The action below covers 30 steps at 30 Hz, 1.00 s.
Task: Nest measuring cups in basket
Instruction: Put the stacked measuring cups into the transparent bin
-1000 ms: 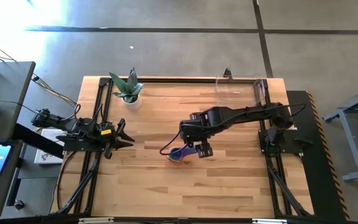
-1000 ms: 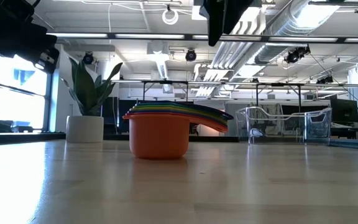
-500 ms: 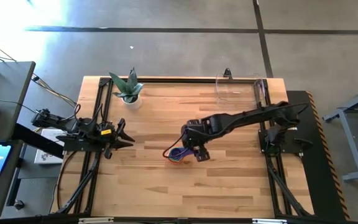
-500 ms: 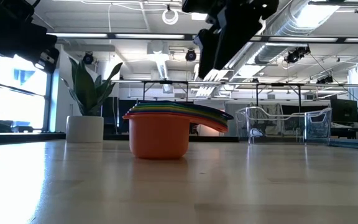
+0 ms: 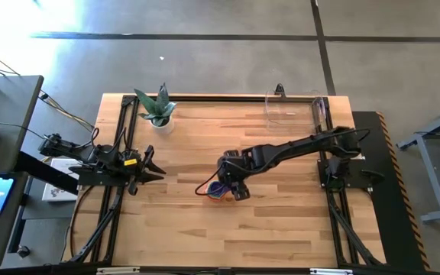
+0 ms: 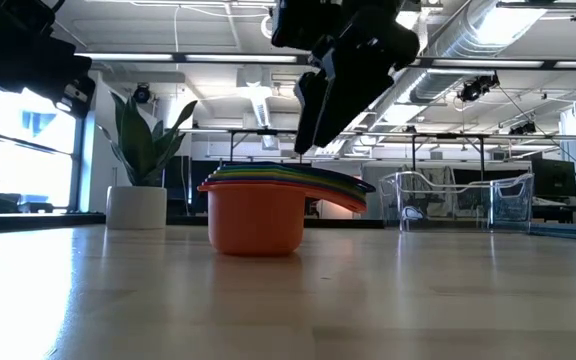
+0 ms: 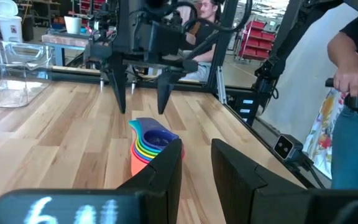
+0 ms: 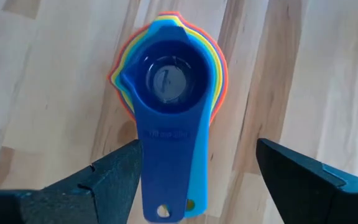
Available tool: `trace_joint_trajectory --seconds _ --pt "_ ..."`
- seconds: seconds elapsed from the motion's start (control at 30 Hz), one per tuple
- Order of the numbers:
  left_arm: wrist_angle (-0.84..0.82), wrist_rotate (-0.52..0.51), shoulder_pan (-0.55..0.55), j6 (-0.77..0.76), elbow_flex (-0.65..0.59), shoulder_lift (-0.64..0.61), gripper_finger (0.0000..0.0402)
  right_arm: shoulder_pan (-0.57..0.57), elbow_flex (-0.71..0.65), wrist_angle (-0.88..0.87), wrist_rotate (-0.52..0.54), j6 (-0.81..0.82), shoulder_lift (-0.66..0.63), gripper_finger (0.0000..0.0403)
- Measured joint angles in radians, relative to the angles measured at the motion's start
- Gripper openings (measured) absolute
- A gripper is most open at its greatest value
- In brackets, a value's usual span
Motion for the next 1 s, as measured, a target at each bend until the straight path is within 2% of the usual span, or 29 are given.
trace_joint_trajectory --seconds 0.43,1.0 --pt "0.000 0.000 0.000 0.000 0.000 0.000 0.0076 0.005 0.001 0.031 -0.046 0.038 0.056 0.0306" --pt "0.000 0.000 0.000 0.000 0.000 0.000 0.0076 0.013 0.001 0.042 -0.018 0.038 0.140 0.0305"
